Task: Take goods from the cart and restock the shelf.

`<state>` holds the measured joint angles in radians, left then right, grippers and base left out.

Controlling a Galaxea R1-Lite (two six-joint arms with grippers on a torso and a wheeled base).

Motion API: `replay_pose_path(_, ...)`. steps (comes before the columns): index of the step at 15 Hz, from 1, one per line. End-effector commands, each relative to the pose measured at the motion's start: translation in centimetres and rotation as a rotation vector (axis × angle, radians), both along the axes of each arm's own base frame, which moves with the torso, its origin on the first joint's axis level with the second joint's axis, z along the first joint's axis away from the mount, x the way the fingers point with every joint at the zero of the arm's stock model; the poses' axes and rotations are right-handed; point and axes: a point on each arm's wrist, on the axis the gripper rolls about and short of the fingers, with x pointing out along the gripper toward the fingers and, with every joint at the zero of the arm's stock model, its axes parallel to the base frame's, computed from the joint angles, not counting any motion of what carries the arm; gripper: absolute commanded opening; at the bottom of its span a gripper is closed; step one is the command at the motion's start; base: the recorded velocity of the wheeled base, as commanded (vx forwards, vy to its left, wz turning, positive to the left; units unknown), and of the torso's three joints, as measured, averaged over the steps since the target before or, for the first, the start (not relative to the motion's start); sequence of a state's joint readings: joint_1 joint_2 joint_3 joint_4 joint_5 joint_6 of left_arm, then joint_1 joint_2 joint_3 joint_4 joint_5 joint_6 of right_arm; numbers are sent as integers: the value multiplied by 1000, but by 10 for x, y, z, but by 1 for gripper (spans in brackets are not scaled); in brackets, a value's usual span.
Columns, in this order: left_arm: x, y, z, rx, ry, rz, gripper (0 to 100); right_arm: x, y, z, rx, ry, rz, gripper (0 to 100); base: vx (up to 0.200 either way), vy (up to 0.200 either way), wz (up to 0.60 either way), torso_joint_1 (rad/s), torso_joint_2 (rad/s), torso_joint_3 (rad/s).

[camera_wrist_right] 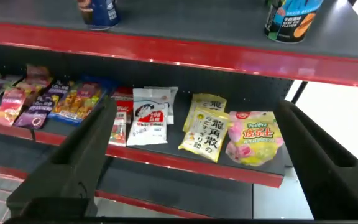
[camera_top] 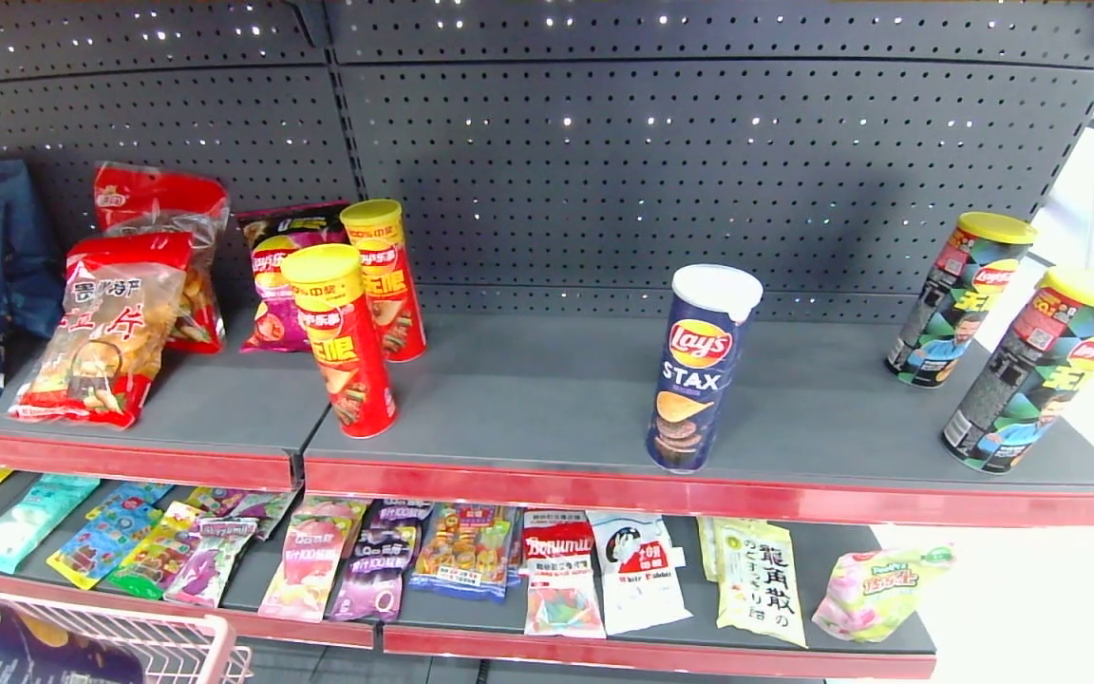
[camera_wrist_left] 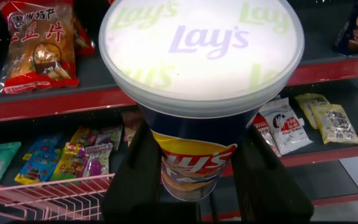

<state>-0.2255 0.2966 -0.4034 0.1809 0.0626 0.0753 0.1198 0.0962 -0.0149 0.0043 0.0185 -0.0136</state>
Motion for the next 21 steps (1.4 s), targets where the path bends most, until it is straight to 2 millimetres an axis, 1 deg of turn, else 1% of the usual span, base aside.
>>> replay_pose_path(1, 0, 0, 0, 0, -2, 3, 0, 1, 0, -4, 1, 13, 0, 100, 0, 0, 0, 0, 0, 0)
replay_pose_path(7, -2, 1, -1, 1, -11, 2, 0, 1, 0, -4, 4, 15, -2, 100, 0, 0, 0, 0, 0, 0)
replay_pose_path(8, 2, 1, 1, 51, 2, 55, 0, 1, 0, -4, 4, 15, -1, 100, 0, 0, 0, 0, 0, 0)
replay_pose_path(10, 4, 0, 4, 66, 1, 61, 0, 1, 0, -4, 4, 15, -1, 100, 0, 0, 0, 0, 0, 0)
replay_pose_path(15, 4, 0, 2, 105, 1, 58, 0, 1, 0, -4, 4, 15, 2, 100, 0, 0, 0, 0, 0, 0)
replay_pose_path(18, 4, 0, 2, 105, 2, 52, 0, 1, 0, -4, 3, 13, 4, 100, 200, 0, 0, -2, 4, 5)
replay_pose_path(21, 4, 0, 2, 113, -1, 44, 0, 1, 0, -4, 3, 13, 4, 100, 0, 0, 0, 0, 0, 0)
